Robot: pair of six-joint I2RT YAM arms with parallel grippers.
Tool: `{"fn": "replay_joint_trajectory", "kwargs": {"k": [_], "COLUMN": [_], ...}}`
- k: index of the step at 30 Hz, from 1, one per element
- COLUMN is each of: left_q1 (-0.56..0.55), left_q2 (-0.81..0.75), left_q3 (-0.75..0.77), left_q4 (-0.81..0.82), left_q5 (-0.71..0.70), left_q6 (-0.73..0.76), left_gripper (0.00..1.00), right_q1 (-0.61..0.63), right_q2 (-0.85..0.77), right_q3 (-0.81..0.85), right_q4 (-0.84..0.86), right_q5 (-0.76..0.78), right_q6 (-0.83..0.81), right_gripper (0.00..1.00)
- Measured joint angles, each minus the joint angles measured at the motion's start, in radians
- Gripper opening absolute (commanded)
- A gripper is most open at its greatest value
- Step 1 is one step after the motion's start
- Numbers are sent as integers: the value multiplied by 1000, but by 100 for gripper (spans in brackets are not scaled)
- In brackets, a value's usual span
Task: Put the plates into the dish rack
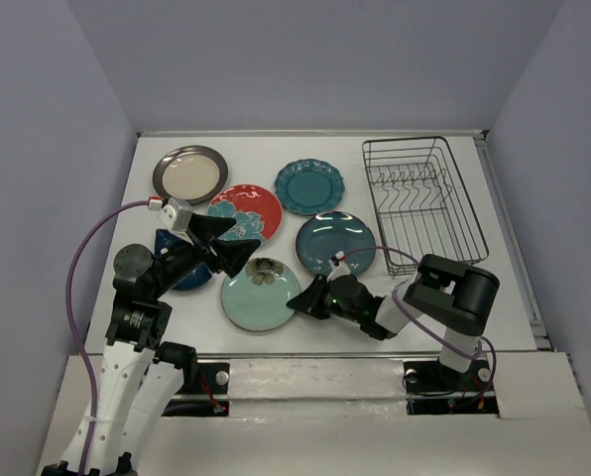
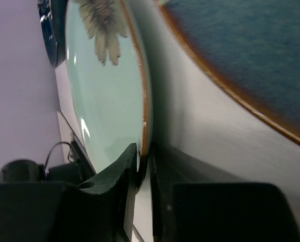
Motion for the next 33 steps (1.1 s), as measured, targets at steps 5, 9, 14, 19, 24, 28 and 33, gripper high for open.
{"fn": "replay_joint_trajectory", "kwargs": {"k": [5,9,14,19,24,28,33], "left_q1": [0,0,0,0,0,-1,-42], "left_q2": [-6,-6,-7,-17,-37,-55,-68], "left_q3": [0,0,0,0,0,0,0], "left_q4": [-1,-2,-2,-1,-1,-1,-3], "left_q5": [-3,-4,-4,-4,-4,-3,-3], "left_q6": [1,2,3,3,3,3,8], "left_gripper": [99,99,99,99,99,99,99], "right_q1": [5,29,56,23,-172,-353,-598], "right_q2": [-6,-121,-381,-658,-829,-872,-813], "right_q3": [9,20,112,293,453,571,687], "right_q4": [-23,-164,-546,-833,-927,-1001,-1046], "right_q5": [23,50,134,298,393,535,620], "right_q6": [11,-58,-291,-554,-704,-847,-993], "right_gripper": [7,7,7,7,7,7,7]}}
